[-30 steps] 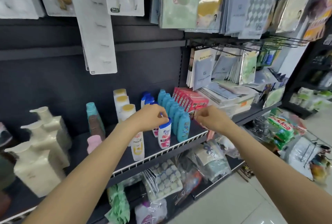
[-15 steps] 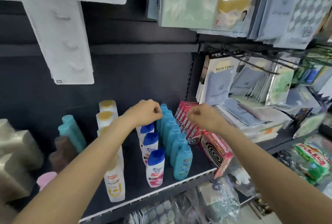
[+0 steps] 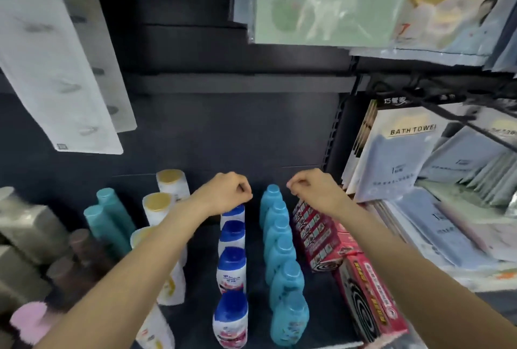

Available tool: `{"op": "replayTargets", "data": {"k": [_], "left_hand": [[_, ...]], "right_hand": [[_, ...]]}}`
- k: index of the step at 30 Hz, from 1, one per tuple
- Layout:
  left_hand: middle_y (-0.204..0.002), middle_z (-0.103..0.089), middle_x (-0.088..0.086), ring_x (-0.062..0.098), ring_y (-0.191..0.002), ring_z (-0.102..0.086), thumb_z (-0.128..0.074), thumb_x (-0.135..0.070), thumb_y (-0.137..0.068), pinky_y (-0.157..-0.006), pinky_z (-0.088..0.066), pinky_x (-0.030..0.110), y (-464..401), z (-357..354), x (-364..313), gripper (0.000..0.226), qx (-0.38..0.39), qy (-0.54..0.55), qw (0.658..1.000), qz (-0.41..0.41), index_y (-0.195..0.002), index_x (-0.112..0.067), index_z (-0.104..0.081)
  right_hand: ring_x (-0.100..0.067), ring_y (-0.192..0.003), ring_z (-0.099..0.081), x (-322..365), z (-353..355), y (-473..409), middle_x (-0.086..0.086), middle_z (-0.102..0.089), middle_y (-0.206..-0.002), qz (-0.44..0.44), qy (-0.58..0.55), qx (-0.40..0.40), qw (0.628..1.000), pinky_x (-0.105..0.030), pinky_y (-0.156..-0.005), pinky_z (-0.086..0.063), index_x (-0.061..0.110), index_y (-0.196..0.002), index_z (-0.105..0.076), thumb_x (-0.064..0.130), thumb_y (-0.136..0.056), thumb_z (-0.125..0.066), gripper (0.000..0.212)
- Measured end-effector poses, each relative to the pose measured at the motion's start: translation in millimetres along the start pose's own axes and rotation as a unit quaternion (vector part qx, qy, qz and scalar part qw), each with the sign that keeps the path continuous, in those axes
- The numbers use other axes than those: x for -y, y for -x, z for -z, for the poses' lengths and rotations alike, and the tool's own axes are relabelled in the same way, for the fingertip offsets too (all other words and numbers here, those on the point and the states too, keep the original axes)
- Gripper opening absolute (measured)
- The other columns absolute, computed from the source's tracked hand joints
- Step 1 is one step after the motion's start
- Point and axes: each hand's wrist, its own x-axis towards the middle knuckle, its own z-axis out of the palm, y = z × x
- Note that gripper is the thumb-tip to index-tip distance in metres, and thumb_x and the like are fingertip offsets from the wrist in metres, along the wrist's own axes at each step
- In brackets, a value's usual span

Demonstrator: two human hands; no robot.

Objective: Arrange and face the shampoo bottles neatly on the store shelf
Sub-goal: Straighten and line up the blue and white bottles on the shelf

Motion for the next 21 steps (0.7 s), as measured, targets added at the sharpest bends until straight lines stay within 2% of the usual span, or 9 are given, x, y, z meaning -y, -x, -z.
{"op": "replayTargets", "data": {"k": [3,5,9,16,21], "left_hand": [[-0.093,-0.069,-0.001,0.013,-0.090,-0.063,-0.057,-0.025,-0.090,-0.087,-0.050,0.030,-14,-8,3,0.011,-0.011,-0.009,0.999,0.033,-0.094,-0.021,-0.066],[-0.099,-0.069,0.001,0.014,-0.095,-0.062,-0.057,-0.023,-0.090,-0.088,-0.048,0.028,-20,-13,4,0.016,-0.022,-0.015,0.998,0.063,-0.101,-0.017,-0.066],[-0.108,-0.068,0.004,0.016,-0.100,-0.062,-0.056,-0.020,-0.091,-0.085,-0.043,0.020,-27,-24,11,0.023,-0.041,-0.016,0.994,0.102,-0.111,-0.012,-0.063],[-0.126,-0.055,0.008,0.023,-0.114,-0.053,-0.055,-0.020,-0.092,-0.097,-0.042,0.032,-34,-37,28,0.037,-0.041,-0.057,0.987,0.142,-0.128,-0.013,-0.054],[-0.141,-0.040,0.007,0.025,-0.129,-0.039,-0.053,-0.024,-0.093,-0.107,-0.036,0.039,-36,-42,41,0.051,-0.046,-0.076,0.987,0.133,-0.141,-0.017,-0.039]], "right_hand": [[-0.012,-0.091,-0.062,-13,-4,-30,0.000,-0.070,-0.102,0.018,0.012,0.032,0.999,-0.024,-0.087,-0.046,0.015,-0.098,-0.071,0.021,-0.092,-0.054,0.020],[-0.017,-0.096,-0.063,-18,-5,-45,-0.002,-0.070,-0.104,0.025,0.024,0.056,0.998,-0.030,-0.090,-0.049,0.015,-0.099,-0.070,0.024,-0.092,-0.053,0.020],[-0.018,-0.095,-0.063,-24,-12,-66,-0.002,-0.068,-0.105,0.057,0.056,0.094,0.992,-0.033,-0.089,-0.051,0.016,-0.103,-0.067,0.024,-0.094,-0.050,0.021],[-0.023,-0.117,-0.051,-34,-31,-83,-0.007,-0.050,-0.129,0.092,0.118,0.115,0.982,-0.037,-0.098,-0.044,0.018,-0.131,-0.050,0.029,-0.096,-0.050,0.038],[-0.024,-0.122,-0.048,-36,-45,-90,-0.009,-0.047,-0.135,0.083,0.109,0.137,0.981,-0.039,-0.100,-0.043,0.020,-0.138,-0.043,0.029,-0.097,-0.048,0.043]]}}
